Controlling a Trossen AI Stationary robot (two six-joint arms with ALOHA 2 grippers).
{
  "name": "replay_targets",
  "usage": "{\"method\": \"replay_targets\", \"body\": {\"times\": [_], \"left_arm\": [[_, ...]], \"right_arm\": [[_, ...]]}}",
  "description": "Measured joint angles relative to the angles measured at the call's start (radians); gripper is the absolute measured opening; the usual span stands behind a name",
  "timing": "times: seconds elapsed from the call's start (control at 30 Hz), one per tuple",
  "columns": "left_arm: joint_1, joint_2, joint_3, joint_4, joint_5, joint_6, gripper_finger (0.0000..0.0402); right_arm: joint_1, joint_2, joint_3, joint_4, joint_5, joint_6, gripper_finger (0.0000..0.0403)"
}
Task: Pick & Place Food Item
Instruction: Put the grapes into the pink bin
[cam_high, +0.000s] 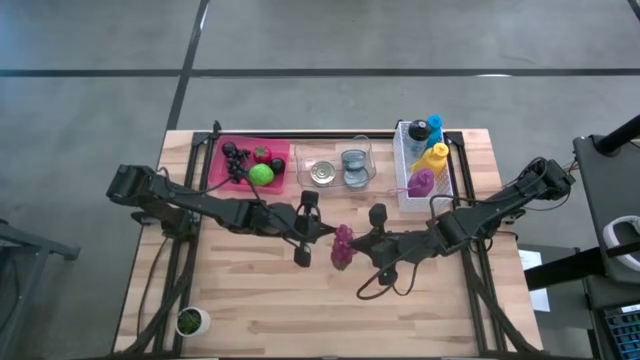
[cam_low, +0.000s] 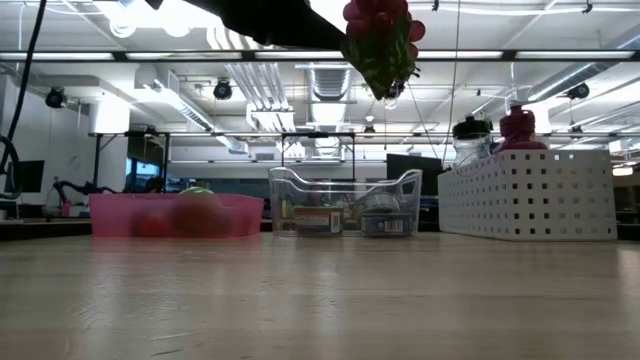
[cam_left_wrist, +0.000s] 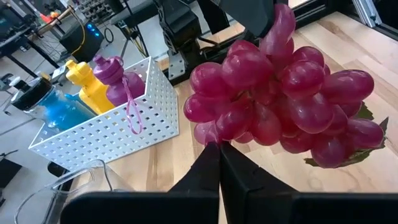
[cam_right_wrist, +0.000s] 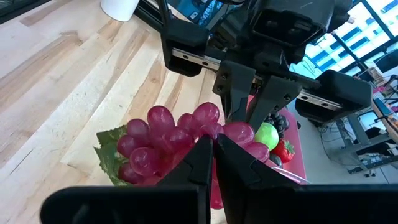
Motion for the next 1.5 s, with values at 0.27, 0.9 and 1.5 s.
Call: {"method": "replay_targets", "body": {"times": [0.27,0.9,1.5], "left_arm": [[0.000,-0.011,0.000,0.000,0.000,-0.008,0.0000],[0.000,-0.016,0.000,-0.029,-0.093,-0.008,0.0000],[0.029,-0.144,-0.001,-0.490,-0.693,-0.390,0.0000]], "right_arm": [[0.000,0.000,0.000,0.000,0.000,0.000,0.0025],[-0.001,0.000,0.000,0.000,0.011,0.015,0.0176],[0.000,0.000,0.000,-0.009,0.011,0.027,0.0203]]}}
